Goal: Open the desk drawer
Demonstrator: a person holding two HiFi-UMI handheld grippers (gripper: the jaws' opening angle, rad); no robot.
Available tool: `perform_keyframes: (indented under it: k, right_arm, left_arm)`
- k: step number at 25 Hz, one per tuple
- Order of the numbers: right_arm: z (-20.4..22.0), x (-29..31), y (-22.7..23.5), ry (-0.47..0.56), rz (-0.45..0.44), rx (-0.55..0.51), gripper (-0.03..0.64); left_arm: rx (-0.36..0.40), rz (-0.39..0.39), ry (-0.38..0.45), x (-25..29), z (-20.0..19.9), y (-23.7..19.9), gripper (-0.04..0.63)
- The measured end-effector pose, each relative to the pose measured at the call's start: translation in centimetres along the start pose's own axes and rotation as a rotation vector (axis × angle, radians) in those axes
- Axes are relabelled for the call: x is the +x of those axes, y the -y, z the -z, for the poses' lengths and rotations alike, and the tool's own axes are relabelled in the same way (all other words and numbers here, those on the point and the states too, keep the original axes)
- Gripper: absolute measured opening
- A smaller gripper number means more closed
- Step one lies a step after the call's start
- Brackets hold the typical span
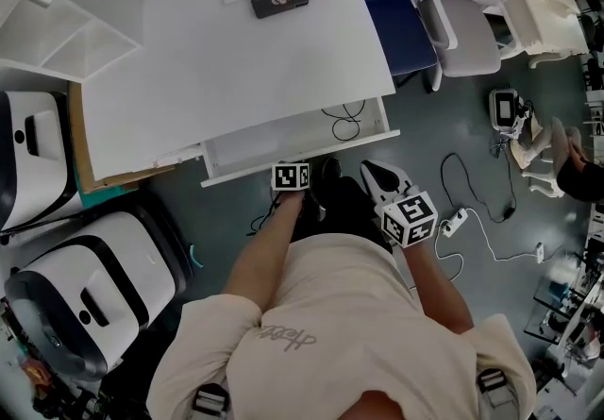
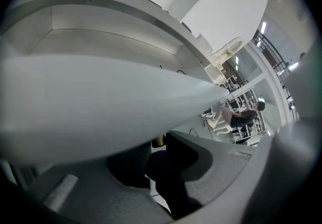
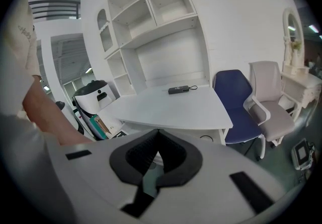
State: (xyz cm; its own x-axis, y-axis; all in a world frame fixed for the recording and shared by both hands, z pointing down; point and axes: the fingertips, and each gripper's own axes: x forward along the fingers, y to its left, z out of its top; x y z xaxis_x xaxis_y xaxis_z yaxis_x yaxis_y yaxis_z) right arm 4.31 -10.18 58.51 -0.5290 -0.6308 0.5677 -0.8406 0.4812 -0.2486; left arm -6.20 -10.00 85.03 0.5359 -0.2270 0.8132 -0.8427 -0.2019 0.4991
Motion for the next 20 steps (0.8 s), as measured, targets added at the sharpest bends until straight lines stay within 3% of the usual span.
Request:
perform_keyframes:
  k: [13, 20]
  right_arm:
    - [2.1, -3.1, 1.8, -0.009, -0.041, 0.001, 0.002]
    - [3.0, -5.2, 4.0, -0.008, -0.075, -0.003, 0.003]
  left_arm:
    - [-0.023, 0.008, 0.007, -0.2, 2.5, 0.8, 0.097]
    - [-0.029, -0.032, 0.003, -0.2, 3.5, 1.3, 0.097]
